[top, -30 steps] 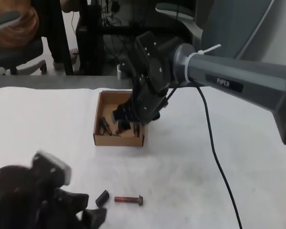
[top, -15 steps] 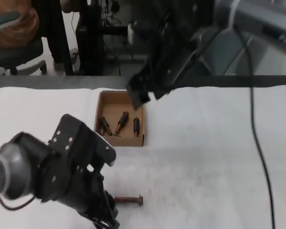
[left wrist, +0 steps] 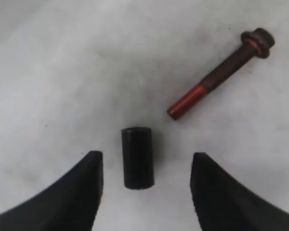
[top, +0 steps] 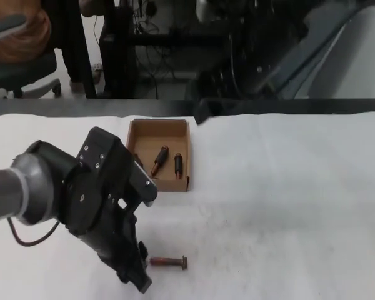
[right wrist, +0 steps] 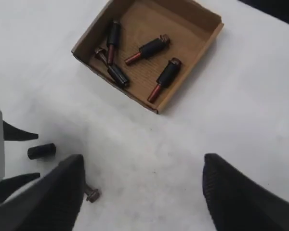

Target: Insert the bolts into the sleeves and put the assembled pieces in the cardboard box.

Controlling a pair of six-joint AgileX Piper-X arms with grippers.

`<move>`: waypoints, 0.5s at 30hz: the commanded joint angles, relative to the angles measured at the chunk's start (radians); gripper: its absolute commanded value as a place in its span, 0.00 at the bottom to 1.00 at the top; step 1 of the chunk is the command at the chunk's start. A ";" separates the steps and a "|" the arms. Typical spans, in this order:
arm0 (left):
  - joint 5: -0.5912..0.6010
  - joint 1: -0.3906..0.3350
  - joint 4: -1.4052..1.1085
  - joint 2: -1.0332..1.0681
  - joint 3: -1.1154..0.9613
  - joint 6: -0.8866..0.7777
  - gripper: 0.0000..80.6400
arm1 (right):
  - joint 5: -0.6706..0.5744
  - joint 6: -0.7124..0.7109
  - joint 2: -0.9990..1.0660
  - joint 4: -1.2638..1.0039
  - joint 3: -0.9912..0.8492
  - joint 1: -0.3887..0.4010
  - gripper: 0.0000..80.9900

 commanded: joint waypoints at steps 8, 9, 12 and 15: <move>0.006 0.015 0.002 0.111 -0.005 0.062 0.27 | -0.022 0.348 -0.138 -0.027 0.221 0.008 0.79; 0.029 0.015 -0.011 0.111 -0.005 0.071 0.17 | -0.031 0.364 -0.152 -0.027 0.244 0.017 0.79; 0.092 0.015 -0.040 0.111 -0.016 0.085 0.09 | -0.036 0.465 -0.192 -0.042 0.306 0.058 0.79; 0.135 0.015 -0.037 0.111 -0.030 0.067 0.34 | -0.039 0.560 -0.206 -0.105 0.360 0.114 0.80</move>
